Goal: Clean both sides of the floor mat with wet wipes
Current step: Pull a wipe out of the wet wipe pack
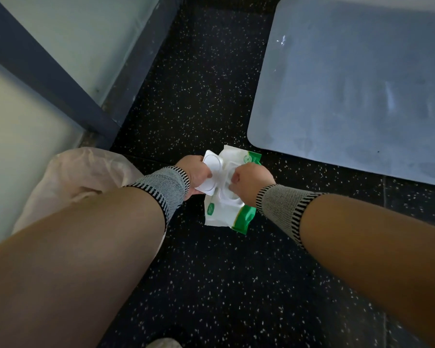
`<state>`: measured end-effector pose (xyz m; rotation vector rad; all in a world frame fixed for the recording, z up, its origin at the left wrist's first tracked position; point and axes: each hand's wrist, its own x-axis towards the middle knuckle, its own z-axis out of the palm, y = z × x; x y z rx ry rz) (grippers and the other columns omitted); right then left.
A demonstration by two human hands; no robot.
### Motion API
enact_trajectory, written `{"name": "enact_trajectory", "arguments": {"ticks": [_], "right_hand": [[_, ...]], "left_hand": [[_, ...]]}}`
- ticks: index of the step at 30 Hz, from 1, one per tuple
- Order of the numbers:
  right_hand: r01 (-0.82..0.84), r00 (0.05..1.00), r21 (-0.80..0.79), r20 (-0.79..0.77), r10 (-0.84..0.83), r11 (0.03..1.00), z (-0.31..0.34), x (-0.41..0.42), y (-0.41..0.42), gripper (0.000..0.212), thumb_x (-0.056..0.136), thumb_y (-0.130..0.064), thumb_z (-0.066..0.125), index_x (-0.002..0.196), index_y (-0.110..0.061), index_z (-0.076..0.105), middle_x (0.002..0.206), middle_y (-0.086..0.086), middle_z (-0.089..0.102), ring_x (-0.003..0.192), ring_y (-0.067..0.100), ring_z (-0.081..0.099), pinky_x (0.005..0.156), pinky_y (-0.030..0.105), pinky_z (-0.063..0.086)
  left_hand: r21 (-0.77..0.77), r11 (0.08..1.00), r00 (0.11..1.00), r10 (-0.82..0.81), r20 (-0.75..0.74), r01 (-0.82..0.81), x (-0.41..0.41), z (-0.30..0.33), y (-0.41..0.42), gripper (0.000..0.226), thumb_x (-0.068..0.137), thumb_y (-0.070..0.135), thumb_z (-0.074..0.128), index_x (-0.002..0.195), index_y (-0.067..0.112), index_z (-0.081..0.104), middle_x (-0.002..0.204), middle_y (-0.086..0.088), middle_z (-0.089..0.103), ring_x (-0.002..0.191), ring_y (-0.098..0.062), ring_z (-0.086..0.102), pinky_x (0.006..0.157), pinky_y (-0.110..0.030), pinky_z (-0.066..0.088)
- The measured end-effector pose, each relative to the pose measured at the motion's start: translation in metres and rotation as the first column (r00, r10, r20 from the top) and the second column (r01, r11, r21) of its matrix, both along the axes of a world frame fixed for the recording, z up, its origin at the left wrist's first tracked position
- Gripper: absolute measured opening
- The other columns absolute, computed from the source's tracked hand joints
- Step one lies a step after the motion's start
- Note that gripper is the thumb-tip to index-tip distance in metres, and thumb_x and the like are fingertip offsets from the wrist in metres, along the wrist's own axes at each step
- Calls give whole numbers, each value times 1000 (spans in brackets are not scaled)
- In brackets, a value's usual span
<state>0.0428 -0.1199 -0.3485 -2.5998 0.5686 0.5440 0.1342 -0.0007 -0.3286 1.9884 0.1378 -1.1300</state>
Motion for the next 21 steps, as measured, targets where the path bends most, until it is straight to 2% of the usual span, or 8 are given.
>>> {"name": "enact_trajectory", "arguments": {"ticks": [4,6,8,11,13,16,19,21], "right_hand": [[-17,998,-45,-57,14,999,-7,4,5,24,92,-23,50,107,-9,63,104,9,63,94,26,60,74,31,49],[-45,995,-99,-95,35,994,-10,5,9,21,94,-20,49,107,-9,61,101,7,61,89,21,60,70,29,49],[5,996,-111,-87,-15,994,-14,7,12,16,92,-15,49,101,-10,61,94,4,60,79,17,58,65,26,48],[35,997,-101,-70,-42,994,-16,8,16,10,90,-15,48,83,-12,56,87,4,60,77,17,60,66,27,51],[62,997,-85,-42,-66,994,-17,8,17,17,89,-17,49,72,-15,48,82,2,59,76,17,59,66,28,53],[62,998,-110,22,-60,992,-19,6,20,24,89,-22,48,66,-17,43,78,1,51,73,16,52,65,29,48],[-42,995,-181,84,58,983,-23,1,21,29,90,-24,47,63,-18,39,78,-2,41,78,16,47,75,33,48],[-76,993,-187,76,92,979,-24,1,20,29,90,-24,50,64,-18,40,76,-2,40,77,16,46,75,32,48]], "left_hand": [[4,1000,999,-25,-20,26,-1,-1,2,43,92,-6,52,130,12,54,120,-13,56,108,-33,57,88,-49,54],[13,999,998,-42,-42,43,-3,-1,2,42,92,-6,51,130,11,53,121,-15,56,109,-33,58,85,-46,55],[33,998,997,-59,-56,61,-3,0,3,39,92,-5,52,128,10,54,119,-15,56,107,-33,59,77,-41,56],[48,997,995,-48,-83,53,-2,0,5,30,92,-5,53,116,12,55,112,-13,56,104,-31,59,70,-36,54],[58,997,996,-49,-76,53,-1,-1,6,25,92,-4,54,109,14,54,109,-12,56,106,-31,59,77,-38,56],[74,994,996,-82,-30,84,0,-2,6,25,93,0,54,115,11,56,117,-14,57,109,-31,58,89,-43,55],[84,992,995,-96,-13,97,0,0,6,33,94,0,52,125,9,56,123,-16,55,112,-33,57,89,-44,55],[87,990,994,-112,-11,113,1,1,7,34,94,0,51,126,8,55,124,-16,55,112,-32,57,90,-44,55]]}}
